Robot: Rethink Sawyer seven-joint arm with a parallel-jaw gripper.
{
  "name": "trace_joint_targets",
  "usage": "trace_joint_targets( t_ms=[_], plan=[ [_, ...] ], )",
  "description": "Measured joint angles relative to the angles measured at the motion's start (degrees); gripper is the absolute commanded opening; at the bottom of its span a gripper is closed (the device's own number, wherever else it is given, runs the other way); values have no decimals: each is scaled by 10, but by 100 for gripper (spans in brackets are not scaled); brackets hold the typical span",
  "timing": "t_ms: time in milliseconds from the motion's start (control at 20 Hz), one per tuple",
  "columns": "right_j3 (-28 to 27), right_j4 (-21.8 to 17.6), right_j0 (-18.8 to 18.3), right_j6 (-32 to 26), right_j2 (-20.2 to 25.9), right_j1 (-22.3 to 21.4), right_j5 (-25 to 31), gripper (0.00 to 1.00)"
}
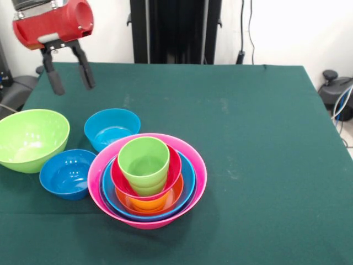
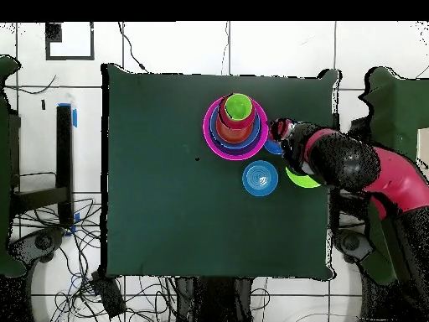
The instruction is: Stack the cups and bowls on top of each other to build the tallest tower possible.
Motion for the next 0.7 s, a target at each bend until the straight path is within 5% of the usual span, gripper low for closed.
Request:
trace_joint_targets(
  t_ms=[700],
  plan=[
    [-96, -67, 0, -12, 17, 74, 43, 100]
  ],
)
